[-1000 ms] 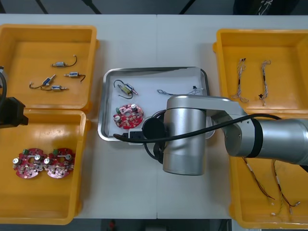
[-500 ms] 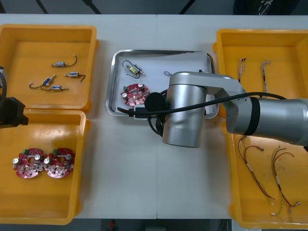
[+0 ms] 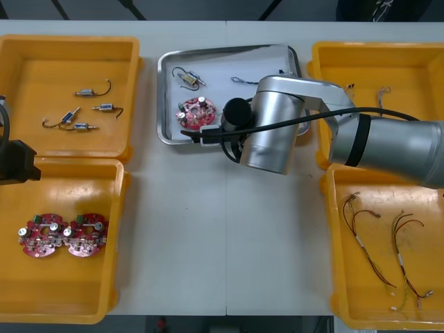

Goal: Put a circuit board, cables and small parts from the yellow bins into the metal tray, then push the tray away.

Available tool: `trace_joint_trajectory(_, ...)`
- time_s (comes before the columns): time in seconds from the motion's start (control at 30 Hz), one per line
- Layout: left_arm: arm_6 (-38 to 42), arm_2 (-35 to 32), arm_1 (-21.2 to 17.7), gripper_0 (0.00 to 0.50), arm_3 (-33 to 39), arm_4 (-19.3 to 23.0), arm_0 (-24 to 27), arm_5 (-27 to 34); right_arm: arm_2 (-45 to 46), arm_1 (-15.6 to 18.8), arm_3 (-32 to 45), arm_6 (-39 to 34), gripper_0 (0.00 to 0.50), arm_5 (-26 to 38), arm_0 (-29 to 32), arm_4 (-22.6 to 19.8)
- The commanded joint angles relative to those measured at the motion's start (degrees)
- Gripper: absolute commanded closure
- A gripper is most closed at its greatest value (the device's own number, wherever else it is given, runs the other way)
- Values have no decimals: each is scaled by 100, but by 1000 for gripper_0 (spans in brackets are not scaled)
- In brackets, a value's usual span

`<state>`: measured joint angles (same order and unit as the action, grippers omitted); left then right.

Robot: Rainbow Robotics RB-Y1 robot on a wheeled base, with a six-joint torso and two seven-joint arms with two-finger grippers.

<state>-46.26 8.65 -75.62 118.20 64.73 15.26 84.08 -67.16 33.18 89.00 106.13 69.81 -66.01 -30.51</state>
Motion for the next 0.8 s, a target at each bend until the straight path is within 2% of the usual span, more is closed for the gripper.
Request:
trace_joint_trajectory(0.03,-120,-171,-251,0,116,-57,-76,-49,-16,-127,-374,479,500,-293,-439,-69)
trace_joint_trajectory(0.2,-120,-171,-251,0,116,-57,-76,-49,-16,-224,-884,523,500,-636,-632,-289)
trace_joint_trajectory(0.5,-120,-171,-251,0,116,-57,-76,-49,-16,-584,-1640,470,500,-820,-948,-289)
trace_joint_trajectory(0.8,-120,-171,-251,0,116,-57,-76,-49,-16,-804,-2282,418,500,-1207,-1142,-298)
